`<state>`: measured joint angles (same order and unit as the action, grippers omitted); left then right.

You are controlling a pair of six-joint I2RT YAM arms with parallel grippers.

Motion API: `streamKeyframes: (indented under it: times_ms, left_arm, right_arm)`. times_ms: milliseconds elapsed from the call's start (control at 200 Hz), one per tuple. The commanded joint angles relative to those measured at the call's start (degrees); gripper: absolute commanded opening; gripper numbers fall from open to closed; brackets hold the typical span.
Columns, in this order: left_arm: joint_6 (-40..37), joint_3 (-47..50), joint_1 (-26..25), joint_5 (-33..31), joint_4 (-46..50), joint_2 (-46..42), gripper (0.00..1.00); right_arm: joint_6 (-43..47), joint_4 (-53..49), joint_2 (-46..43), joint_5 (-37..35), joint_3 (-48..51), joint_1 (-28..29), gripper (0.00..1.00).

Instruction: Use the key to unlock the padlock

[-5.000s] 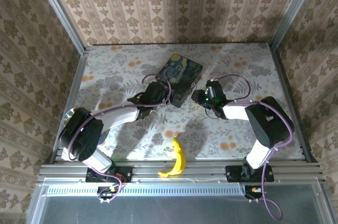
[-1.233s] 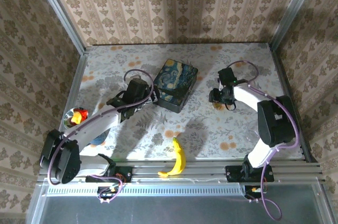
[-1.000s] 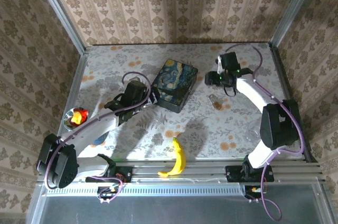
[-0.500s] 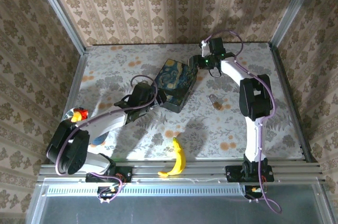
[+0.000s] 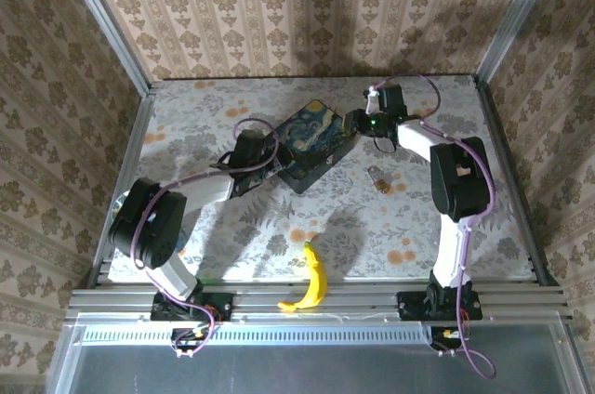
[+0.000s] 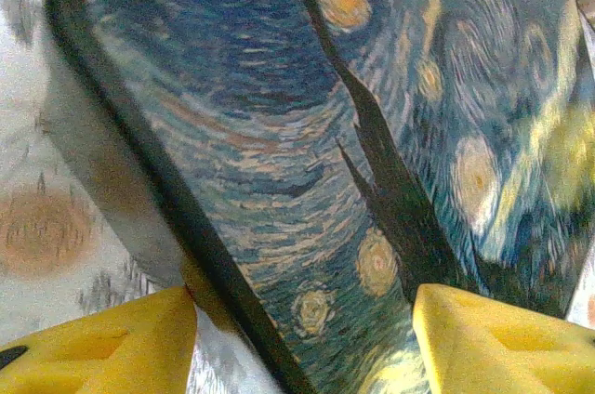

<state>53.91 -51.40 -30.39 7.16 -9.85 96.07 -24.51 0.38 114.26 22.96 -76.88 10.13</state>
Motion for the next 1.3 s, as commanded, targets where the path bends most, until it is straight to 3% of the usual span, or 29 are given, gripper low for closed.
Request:
streamKeyframes:
  times_ms: [0, 215, 465, 620, 805, 880, 905, 925, 1015, 1095, 1220, 1295]
  left_arm:
    - [-3.0, -6.7, -0.1, 5.6, -4.5, 4.6, 0.63]
    - [-4.5, -10.2, 1.4, 5.9, -2.0, 6.8, 0.64]
    - [-5.1, -8.8, 3.1, 5.7, -2.3, 6.3, 0.68]
    - [-4.7, -8.2, 3.8, 6.4, -2.5, 6.3, 0.71]
    - [-6.5, -3.3, 5.3, 3.1, -0.7, -1.6, 0.85]
    - [-9.3, -0.8, 6.6, 0.1, 2.0, -7.1, 0.90]
    - [-10.6, 0.0, 7.0, -1.2, 3.3, -9.1, 0.91]
    - [-11.8, 0.8, 7.3, -2.4, 4.2, -10.6, 0.92]
    - [-19.5, 4.7, 8.3, -9.8, 6.6, -18.0, 1.00]
    - [-26.5, 9.1, 8.7, -18.0, 6.9, -24.0, 1.00]
    - [-37.9, 18.4, 9.4, -28.1, -1.0, -32.0, 1.00]
    - [-43.8, 24.0, 10.2, -32.0, -8.0, -35.1, 1.00]
  right_arm:
    - [-5.9, -0.5, -4.3, 2.4, 7.9, 4.7, 0.29]
    - [-9.7, -0.5, -11.4, -4.1, 16.9, 8.6, 0.28]
    - [-14.0, -0.4, -18.1, -11.9, 23.3, 11.3, 0.37]
    - [-13.8, -2.6, -21.0, -16.5, 24.5, 11.3, 0.50]
    - [-8.1, -10.8, -28.0, -24.5, 23.3, 10.8, 0.67]
    - [-5.9, -12.8, -32.8, -29.0, 24.4, 10.3, 0.79]
    - [-5.2, -13.3, -34.1, -30.3, 25.0, 9.9, 0.96]
    - [-4.6, -13.6, -36.3, -31.1, 25.6, 9.6, 1.00]
    - [-2.1, -13.8, -42.8, -34.7, 28.9, 7.5, 1.00]
    - [0.4, -13.9, -47.7, -39.6, 31.7, 5.9, 1.00]
    - [6.3, -8.7, -54.5, -47.4, 37.7, 4.6, 1.00]
    - [10.1, -2.3, -57.8, -48.6, 42.4, 3.8, 1.00]
